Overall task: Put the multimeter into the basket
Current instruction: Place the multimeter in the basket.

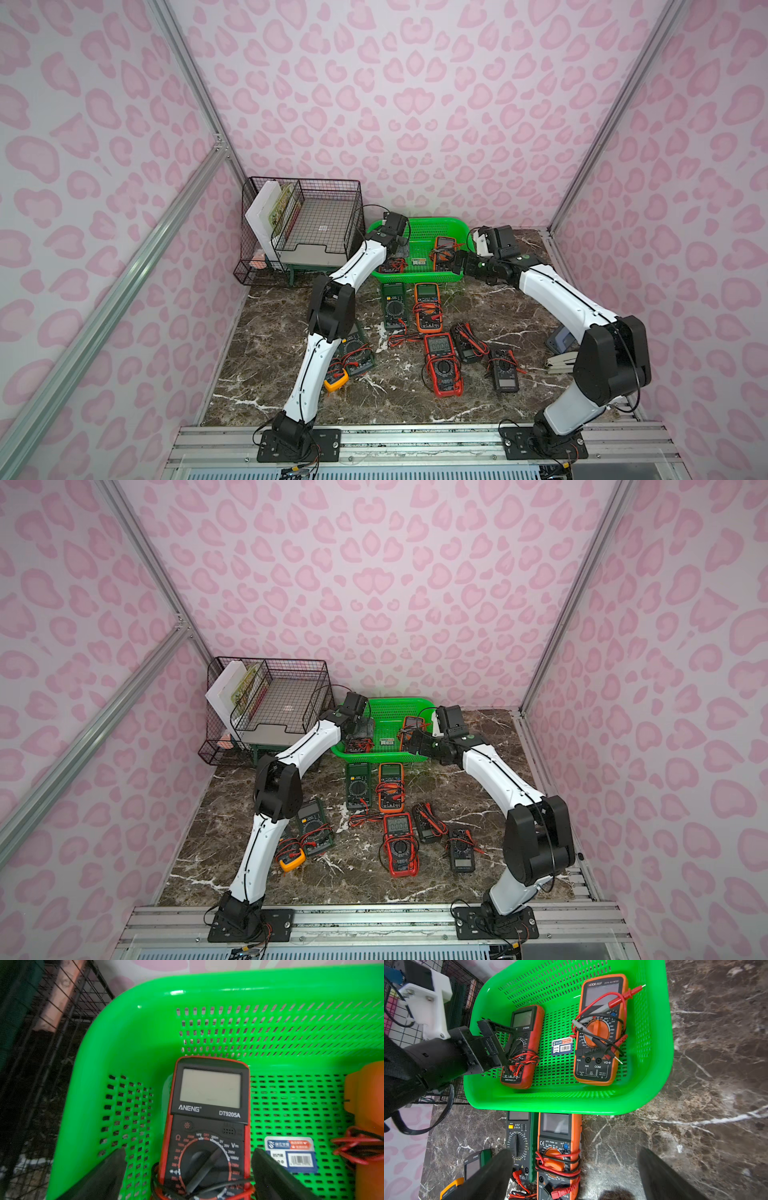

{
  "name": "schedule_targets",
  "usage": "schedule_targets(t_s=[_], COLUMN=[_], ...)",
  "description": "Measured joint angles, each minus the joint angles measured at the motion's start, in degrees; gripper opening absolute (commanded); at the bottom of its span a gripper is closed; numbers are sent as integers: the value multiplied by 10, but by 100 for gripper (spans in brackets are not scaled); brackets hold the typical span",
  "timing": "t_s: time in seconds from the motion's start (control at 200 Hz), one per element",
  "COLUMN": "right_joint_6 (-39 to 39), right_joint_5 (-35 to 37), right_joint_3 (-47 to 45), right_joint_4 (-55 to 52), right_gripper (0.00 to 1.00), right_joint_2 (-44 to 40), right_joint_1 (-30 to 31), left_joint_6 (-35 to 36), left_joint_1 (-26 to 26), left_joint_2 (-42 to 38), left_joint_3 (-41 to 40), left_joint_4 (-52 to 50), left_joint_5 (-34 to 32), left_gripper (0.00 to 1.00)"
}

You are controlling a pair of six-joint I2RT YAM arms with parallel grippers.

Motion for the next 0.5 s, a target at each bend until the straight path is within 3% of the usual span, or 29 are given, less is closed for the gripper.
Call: schedule_targets(t_s=[0.5], right_joint_6=[0], right_joint_5=[5], right_joint_3=[-70], right_joint_4=[4], right_gripper=[99], right_joint_2=[-70], right_joint_1=[3], left_joint_6=[-31], left_joint_1=[-8], left_joint_2=[-96], left_joint_3=[-24], left_joint_4=[-30], left_joint_5=[86], left_gripper=[99])
